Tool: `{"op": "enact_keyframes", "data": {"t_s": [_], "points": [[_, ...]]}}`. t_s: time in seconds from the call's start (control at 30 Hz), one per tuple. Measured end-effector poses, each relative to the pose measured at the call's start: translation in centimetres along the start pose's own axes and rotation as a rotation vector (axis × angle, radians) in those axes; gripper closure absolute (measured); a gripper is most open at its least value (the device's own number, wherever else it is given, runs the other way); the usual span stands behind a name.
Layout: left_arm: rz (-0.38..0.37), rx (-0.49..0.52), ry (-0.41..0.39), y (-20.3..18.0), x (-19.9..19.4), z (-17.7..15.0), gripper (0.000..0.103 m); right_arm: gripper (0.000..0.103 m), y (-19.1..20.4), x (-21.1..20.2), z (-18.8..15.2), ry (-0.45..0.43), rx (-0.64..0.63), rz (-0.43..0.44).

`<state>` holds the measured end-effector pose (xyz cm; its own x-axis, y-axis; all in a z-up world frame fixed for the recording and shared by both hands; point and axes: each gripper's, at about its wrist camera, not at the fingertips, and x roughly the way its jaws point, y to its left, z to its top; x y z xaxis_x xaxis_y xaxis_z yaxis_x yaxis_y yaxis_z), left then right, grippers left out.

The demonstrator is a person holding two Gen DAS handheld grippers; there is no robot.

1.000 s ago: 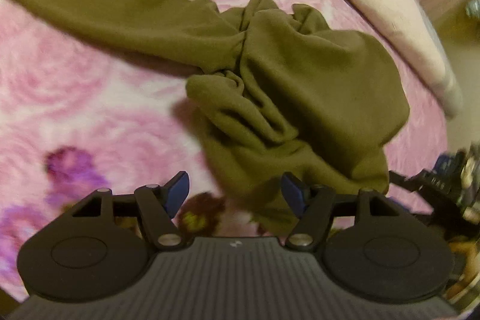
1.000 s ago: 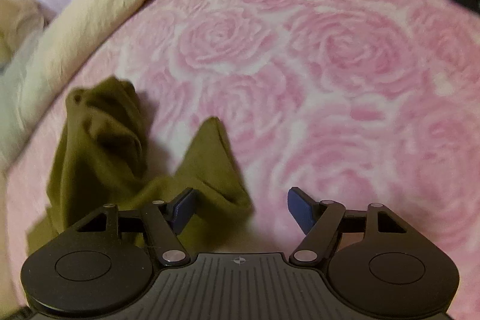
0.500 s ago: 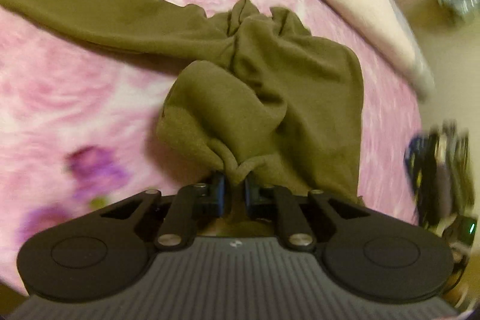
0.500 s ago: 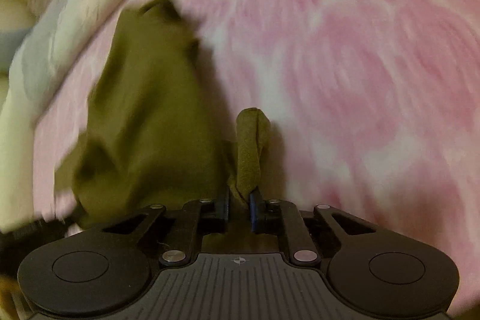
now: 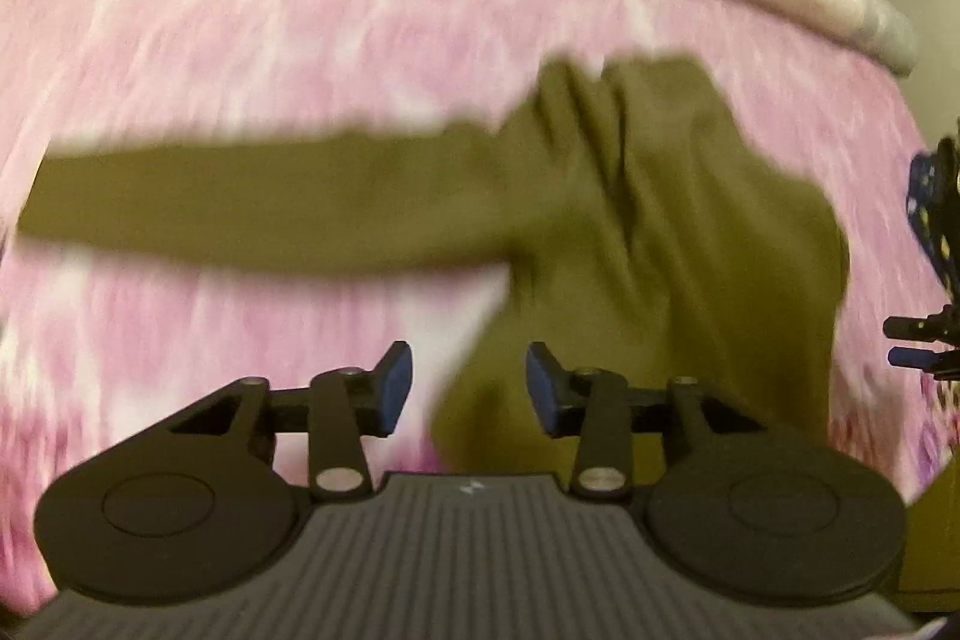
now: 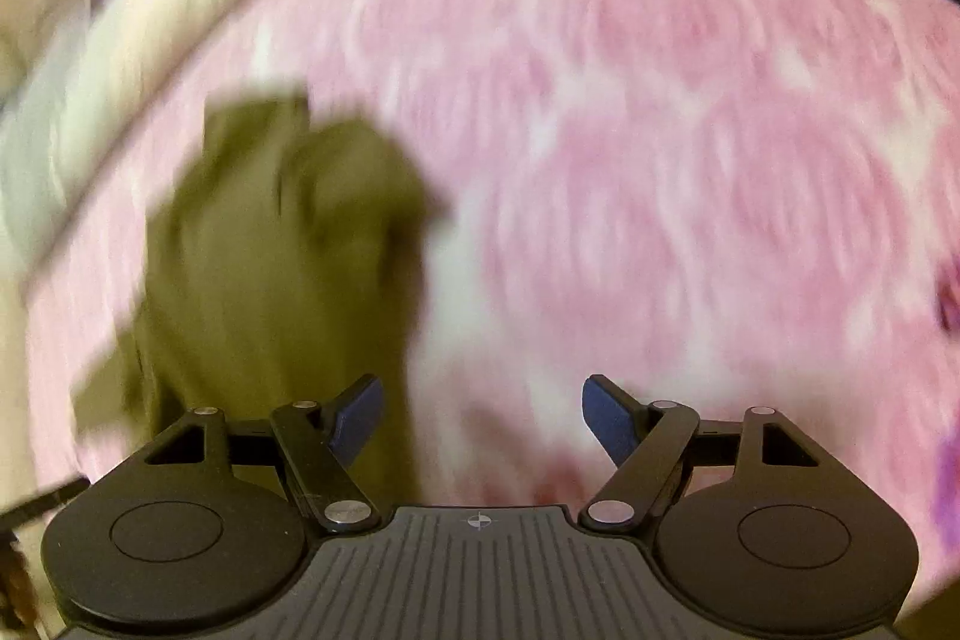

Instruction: Fold clothes

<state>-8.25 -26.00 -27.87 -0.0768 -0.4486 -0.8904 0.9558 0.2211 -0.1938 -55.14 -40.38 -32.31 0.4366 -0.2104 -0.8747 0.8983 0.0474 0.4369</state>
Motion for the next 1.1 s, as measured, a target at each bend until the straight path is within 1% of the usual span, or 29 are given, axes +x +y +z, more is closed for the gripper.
{"op": "enact_keyframes", "data": {"t_s": [0.07, 0.1, 0.13, 0.17, 0.23, 0.27, 0.3, 0.33, 0.37, 0.43, 0.47, 0.5, 0.53, 0.57, 0.6, 0.67, 0.73, 0.8, 0.83, 0.87, 0.9, 0.93, 0.97, 1.03, 1.1], "points": [[-0.031, 0.061, -0.04, 0.0, 2.4, 2.9, 0.06, 0.027, 0.1, 0.8, 2.3, -0.065, 0.037, 0.037], [-0.045, 0.103, -0.05, -0.2, 3.7, 4.1, 0.058, 0.027, 0.2, 1.3, 3.4, -0.093, 0.056, 0.058], [-0.058, 0.146, -0.057, -0.3, 5.1, 5.3, 0.053, 0.027, 0.4, 2.0, 4.2, -0.103, 0.075, 0.081], [-0.058, 0.189, -0.056, -0.4, 6.4, 6.2, 0.051, 0.027, 0.5, 2.7, 5.0, -0.114, 0.093, 0.104], [-0.017, 0.262, -0.029, 0.0, 9.3, 7.2, 0.05, 0.027, 0.6, 4.1, 6.4, -0.126, 0.128, 0.151], [0.006, 0.298, -0.014, 0.1, 10.7, 7.7, 0.051, 0.027, 0.7, 4.6, 6.8, -0.123, 0.147, 0.165], [0.02, 0.312, 0.0, 0.5, 11.8, 7.9, 0.054, 0.027, 0.7, 5.2, 7.0, -0.12, 0.166, 0.181], [0.004, 0.308, 0.016, 1.1, 12.6, 7.8, 0.07, 0.027, 0.9, 6.1, 7.3, -0.115, 0.177, 0.196], [-0.02, 0.301, 0.032, 1.6, 13.4, 7.7, 0.1, 0.027, 1.0, 6.8, 7.4, -0.106, 0.19, 0.21], [-0.022, 0.286, 0.003, 2.1, 12.8, 7.8, 0.103, 0.027, 1.2, 8.4, 7.1, -0.088, 0.201, 0.223], [-0.021, 0.279, -0.016, 2.4, 12.4, 7.9, 0.103, 0.041, 1.8, 9.0, 7.0, -0.082, 0.18, 0.222], [-0.019, 0.272, -0.034, 2.6, 12.0, 8.0, 0.103, 0.093, 2.5, 9.5, 7.0, -0.076, 0.159, 0.22], [-0.018, 0.265, -0.052, 2.8, 11.5, 8.0, 0.103, 0.098, 3.2, 10.1, 6.9, -0.072, 0.137, 0.217], [-0.016, 0.258, -0.071, 3.1, 11.1, 8.1, 0.103, 0.098, 4.2, 9.9, 7.1, -0.094, 0.102, 0.186], [-0.004, 0.231, -0.113, 3.7, 9.7, 8.8, 0.103, 0.098, 5.3, 9.6, 7.2, -0.118, 0.068, 0.156], [0.045, 0.164, -0.224, 5.8, 6.2, 10.7, 0.103, 0.098, 7.8, 8.3, 8.3, -0.2, 0.015, 0.17], [0.107, 0.112, -0.323, 7.9, 3.1, 12.3, 0.102, 0.098, 11.0, 7.1, 9.2, -0.253, -0.061, 0.224], [0.223, 0.113, -0.395, 9.2, 1.3, 13.1, 0.102, 0.097, 14.2, 5.9, 10.1, -0.306, -0.137, 0.279], [0.287, 0.113, -0.408, 9.7, 1.1, 13.3, 0.102, 0.097, 15.8, 5.3, 10.6, -0.332, -0.175, 0.306], [0.343, 0.098, -0.394, 10.2, 1.3, 13.6, 0.101, 0.092, 17.4, 4.7, 11.0, -0.358, -0.213, 0.333], [0.366, 0.054, -0.357, 11.0, 1.7, 13.6, 0.101, 0.062, 19.0, 4.2, 11.4, -0.381, -0.25, 0.359], [0.379, 0.003, -0.315, 11.8, 2.1, 13.6, 0.098, 0.037, 20.0, 4.4, 11.1, -0.347, -0.273, 0.374], [0.375, -0.059, -0.284, 12.4, 2.4, 13.3, 0.095, 0.01, 20.9, 4.6, 10.4, -0.332, -0.298, 0.359], [0.362, -0.111, -0.251, 12.5, 2.7, 11.9, 0.094, 0.01, 21.0, 4.9, 8.5, -0.361, -0.347, 0.307], [0.336, -0.136, -0.215, 12.0, 3.1, 10.5, 0.093, 0.011, 19.2, 6.3, 7.7, -0.323, -0.302, 0.186]]}}
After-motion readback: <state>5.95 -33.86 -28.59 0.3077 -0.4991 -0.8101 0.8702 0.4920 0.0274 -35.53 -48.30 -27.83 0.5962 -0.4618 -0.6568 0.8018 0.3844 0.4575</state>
